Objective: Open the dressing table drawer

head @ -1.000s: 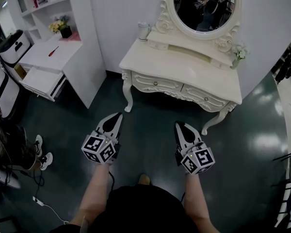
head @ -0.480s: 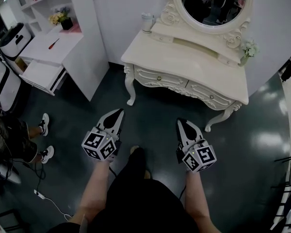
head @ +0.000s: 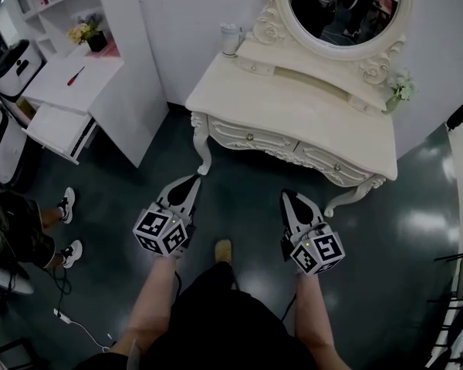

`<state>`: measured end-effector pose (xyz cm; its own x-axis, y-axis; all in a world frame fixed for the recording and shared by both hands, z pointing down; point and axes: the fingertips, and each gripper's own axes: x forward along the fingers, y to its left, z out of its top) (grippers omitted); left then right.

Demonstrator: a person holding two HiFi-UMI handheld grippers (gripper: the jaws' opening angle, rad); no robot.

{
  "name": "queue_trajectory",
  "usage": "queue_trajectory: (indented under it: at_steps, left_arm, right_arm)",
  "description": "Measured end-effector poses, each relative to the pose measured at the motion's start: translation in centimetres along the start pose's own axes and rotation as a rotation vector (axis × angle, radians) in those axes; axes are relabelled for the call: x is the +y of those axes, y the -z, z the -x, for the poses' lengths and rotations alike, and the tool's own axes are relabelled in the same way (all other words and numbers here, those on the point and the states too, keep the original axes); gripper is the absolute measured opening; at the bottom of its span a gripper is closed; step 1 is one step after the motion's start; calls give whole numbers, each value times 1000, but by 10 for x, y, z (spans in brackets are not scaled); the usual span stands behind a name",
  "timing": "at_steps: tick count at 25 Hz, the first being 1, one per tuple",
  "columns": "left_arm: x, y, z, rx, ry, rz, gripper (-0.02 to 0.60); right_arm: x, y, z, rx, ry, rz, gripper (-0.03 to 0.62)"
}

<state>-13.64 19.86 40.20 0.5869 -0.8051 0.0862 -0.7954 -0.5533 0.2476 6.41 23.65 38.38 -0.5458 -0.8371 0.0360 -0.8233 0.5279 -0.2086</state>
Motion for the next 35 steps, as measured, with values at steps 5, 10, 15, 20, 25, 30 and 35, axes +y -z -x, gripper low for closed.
queue_trajectory:
  at_steps: [5,10,15,20,25,30,35]
  left_arm:
    - [19,-12,-49,1,24,-1,12]
    - [41,-26,-89,1,46,-6,12]
    - [57,-31,-124,12,73,-10,12]
    - [69,-28,-147,31,104,-10,12]
    - [78,-28,-162,27,123,5,12]
    - [85,-19,-162,41,123,26,12]
    - [99,-10,-164,49,103,50,12]
  right_arm:
    - [-34,-12,-36,-2,19,8,6]
    - [-56,-21,-73,-8,31,8,6]
    - [-74,-23,-102,-6,47,3,6]
    - [-88,-20,-118,8,80,-1,6]
    - [-95,-21,-128,7,105,-3,6]
    - [-97,-14,-133,25,115,-25,6]
    - [-94,-4,-146,56,98,-25,6]
